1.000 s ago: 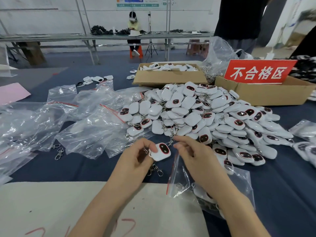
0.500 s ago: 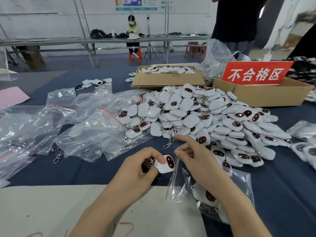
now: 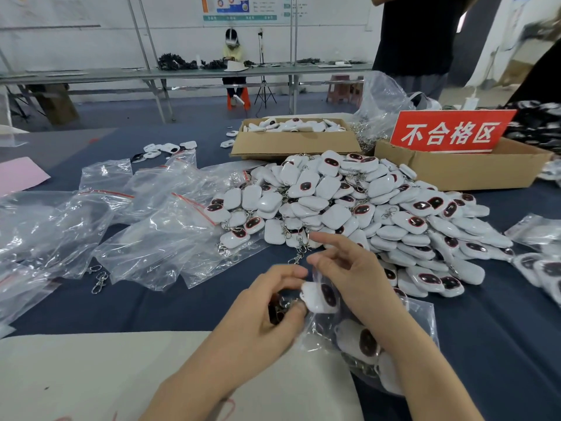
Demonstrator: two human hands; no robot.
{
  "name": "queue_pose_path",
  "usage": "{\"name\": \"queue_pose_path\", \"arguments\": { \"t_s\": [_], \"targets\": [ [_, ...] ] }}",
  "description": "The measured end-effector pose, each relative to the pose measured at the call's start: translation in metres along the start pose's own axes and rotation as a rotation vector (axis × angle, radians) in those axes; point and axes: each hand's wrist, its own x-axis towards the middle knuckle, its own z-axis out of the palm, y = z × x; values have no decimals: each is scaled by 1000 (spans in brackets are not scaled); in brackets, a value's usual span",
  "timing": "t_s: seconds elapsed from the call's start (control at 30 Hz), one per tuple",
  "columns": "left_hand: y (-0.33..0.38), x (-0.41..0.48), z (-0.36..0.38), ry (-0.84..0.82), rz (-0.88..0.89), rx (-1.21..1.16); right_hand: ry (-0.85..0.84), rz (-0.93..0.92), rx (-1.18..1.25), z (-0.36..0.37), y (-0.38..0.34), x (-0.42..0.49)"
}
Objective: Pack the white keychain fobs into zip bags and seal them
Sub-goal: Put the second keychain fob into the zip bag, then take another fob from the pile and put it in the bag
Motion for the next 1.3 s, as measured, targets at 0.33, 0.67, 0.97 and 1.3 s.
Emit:
{"name": "queue_pose_path", "arguments": {
  "t_s": [0.33, 0.67, 0.97, 1.3],
  "targets": [
    [-4, 2, 13, 45, 144, 252, 1, -6, 48, 1, -2, -2],
    [1, -1, 13, 54, 214, 293, 14, -44, 70, 5, -5, -4],
    [-2, -4, 22, 160, 179, 332, 15, -110, 108, 7, -11, -5],
    [4, -6, 18, 149, 139, 26, -45, -81, 84, 12, -17, -7]
  ]
}}
